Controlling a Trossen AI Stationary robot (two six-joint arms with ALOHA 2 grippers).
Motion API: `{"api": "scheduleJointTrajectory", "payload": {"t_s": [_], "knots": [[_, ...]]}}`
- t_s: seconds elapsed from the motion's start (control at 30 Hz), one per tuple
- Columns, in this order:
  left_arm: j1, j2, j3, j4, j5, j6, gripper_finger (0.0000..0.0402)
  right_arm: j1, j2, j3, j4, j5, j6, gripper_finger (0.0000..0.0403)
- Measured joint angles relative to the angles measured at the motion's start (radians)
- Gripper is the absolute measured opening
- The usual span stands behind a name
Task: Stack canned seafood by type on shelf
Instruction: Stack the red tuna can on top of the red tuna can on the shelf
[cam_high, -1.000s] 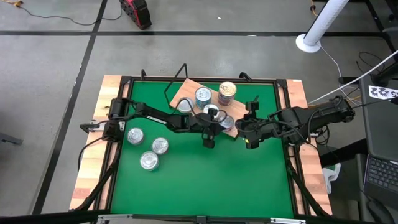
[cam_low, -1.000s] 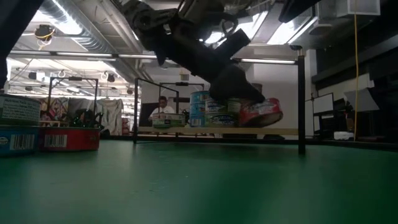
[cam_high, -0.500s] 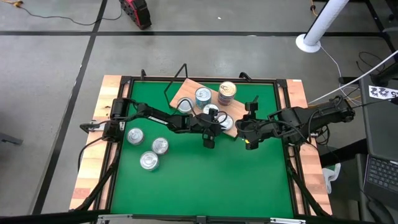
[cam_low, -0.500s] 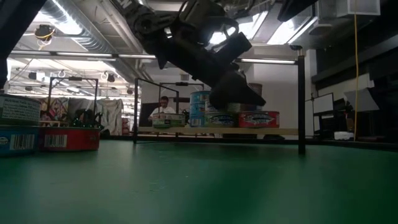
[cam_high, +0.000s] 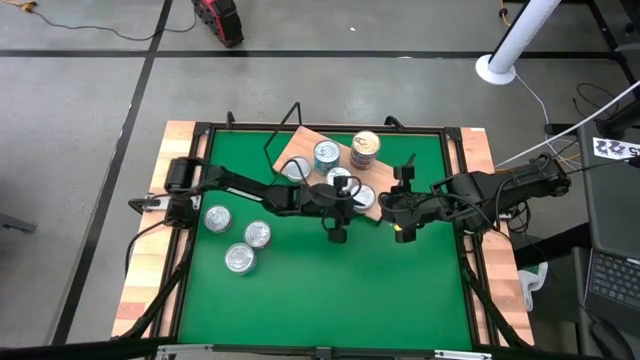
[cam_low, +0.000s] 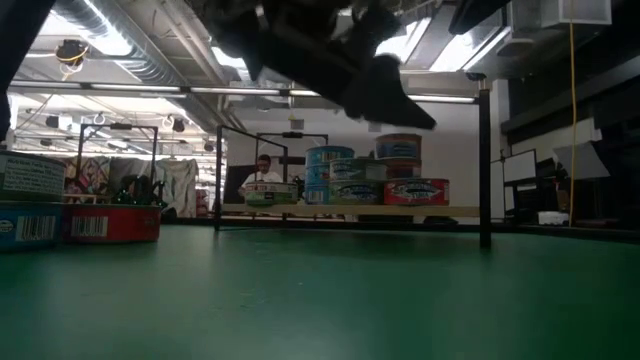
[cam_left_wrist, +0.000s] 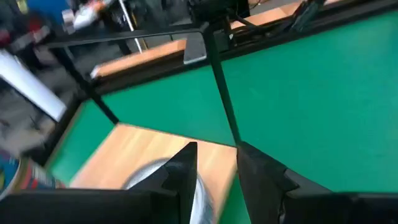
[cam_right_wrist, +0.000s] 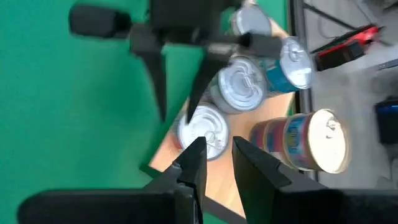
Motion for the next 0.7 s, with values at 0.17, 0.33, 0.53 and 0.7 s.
{"api": "scheduleJointTrajectory", "payload": {"t_s": [0.17, 0.33, 0.53, 0.7], "knots": [[-0.019, -0.117, 0.000, -0.216, -0.004, -0.139, 0.0104, 0.000, 0.000, 0.000, 0.001, -0.059, 0.024, 0.0079], [-0.049, -0.246, 0.000, -0.537, -0.001, -0.248, 0.0104, 0.000, 0.001, 0.000, 0.002, -0.063, 0.024, 0.0079], [-0.100, -0.353, 0.000, -0.879, -0.001, -0.426, 0.0109, 0.000, 0.004, 0.000, 0.009, -0.061, 0.024, 0.0079], [-0.167, -0.358, -0.004, -1.080, -0.001, -0.627, 0.0109, 0.000, 0.005, 0.000, 0.011, -0.061, 0.024, 0.0079]]}}
